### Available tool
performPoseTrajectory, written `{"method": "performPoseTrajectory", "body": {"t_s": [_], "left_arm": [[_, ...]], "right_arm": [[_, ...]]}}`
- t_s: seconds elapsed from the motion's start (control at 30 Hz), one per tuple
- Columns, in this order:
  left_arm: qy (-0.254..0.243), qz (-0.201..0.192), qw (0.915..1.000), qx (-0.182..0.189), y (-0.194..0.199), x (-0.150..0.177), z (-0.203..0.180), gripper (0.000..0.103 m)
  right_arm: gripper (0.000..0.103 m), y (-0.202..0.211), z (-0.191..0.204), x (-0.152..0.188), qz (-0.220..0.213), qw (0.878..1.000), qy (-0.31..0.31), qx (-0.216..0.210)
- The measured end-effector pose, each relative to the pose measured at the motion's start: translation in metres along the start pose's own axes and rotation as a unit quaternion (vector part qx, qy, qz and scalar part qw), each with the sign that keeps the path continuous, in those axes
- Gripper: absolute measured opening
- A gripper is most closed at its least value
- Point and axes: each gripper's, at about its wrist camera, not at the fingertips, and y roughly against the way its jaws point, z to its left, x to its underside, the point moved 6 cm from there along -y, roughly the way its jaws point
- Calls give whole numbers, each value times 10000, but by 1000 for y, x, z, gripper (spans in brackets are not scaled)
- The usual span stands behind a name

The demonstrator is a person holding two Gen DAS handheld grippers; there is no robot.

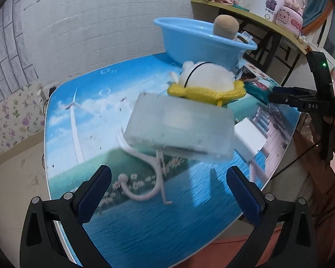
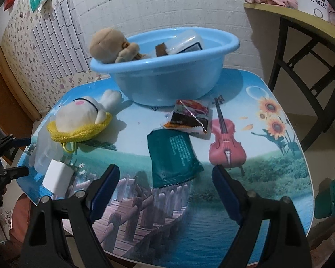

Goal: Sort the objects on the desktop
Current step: 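Move the left gripper to the white plastic hook and grasp it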

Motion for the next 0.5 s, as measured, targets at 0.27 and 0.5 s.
{"method": "performPoseTrajectory", "body": {"t_s": [0.27, 0.5], "left_arm": [[369, -84, 9989, 277, -3, 10, 15, 92], [265, -95, 9996, -42, -3, 10, 19, 47]], "right_arm": [[86, -5, -5, 1, 27, 9998, -53, 202], [86, -15, -4, -1, 53, 9994, 68, 340]]}}
